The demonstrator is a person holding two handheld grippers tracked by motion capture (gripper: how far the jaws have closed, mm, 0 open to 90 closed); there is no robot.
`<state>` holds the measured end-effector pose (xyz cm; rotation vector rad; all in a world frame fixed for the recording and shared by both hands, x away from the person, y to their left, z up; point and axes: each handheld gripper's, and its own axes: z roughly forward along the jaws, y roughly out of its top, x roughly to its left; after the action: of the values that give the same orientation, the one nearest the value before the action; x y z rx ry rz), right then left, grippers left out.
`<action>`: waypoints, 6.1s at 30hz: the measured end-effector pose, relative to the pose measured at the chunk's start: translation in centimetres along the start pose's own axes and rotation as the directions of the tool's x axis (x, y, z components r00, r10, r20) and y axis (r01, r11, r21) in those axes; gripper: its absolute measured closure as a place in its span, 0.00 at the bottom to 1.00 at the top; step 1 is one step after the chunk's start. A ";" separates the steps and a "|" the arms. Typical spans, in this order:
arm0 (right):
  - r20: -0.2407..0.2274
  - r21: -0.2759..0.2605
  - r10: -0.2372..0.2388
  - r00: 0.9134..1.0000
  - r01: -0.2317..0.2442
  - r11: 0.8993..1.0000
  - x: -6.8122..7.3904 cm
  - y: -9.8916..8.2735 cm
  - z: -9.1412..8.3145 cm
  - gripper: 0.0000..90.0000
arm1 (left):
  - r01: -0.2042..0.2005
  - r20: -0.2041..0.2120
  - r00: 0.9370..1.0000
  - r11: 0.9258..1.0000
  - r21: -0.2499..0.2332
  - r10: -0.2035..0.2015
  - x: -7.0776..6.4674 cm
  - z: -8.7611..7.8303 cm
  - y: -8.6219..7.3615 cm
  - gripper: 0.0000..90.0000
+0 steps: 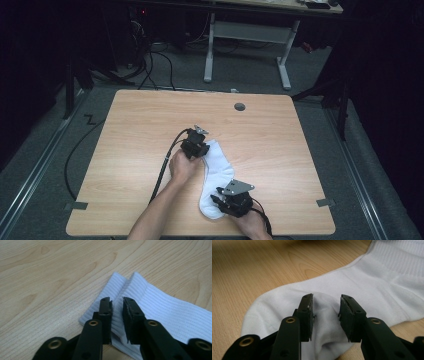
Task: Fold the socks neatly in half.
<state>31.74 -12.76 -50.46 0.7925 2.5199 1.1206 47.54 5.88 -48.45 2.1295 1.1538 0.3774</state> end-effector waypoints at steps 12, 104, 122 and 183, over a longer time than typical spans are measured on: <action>0.005 -0.003 -0.001 1.000 0.001 1.000 0.1 0.0 0.0 0.71 | -0.026 -0.022 0.999 0.997 -0.074 0.025 0.5 -2.9 1.1 0.95; 0.098 -0.001 0.108 0.989 -0.108 0.994 -4.7 3.3 0.9 0.77 | 0.034 0.045 0.998 0.997 -0.064 -0.031 -2.1 -4.7 -3.9 0.41; 0.081 0.022 0.081 0.993 -0.083 0.996 -3.5 2.1 2.0 0.72 | 0.135 -0.006 0.991 0.991 0.005 -0.135 1.7 -0.9 -0.8 0.46; 0.096 0.014 0.106 0.990 -0.108 0.994 -3.5 2.4 2.5 0.73 | 0.017 0.321 0.946 0.983 -0.180 0.043 0.9 -7.7 1.4 0.86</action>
<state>36.58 -11.94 -50.25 0.9728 2.4391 1.0660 44.78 9.38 -41.96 1.9509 0.8812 0.1232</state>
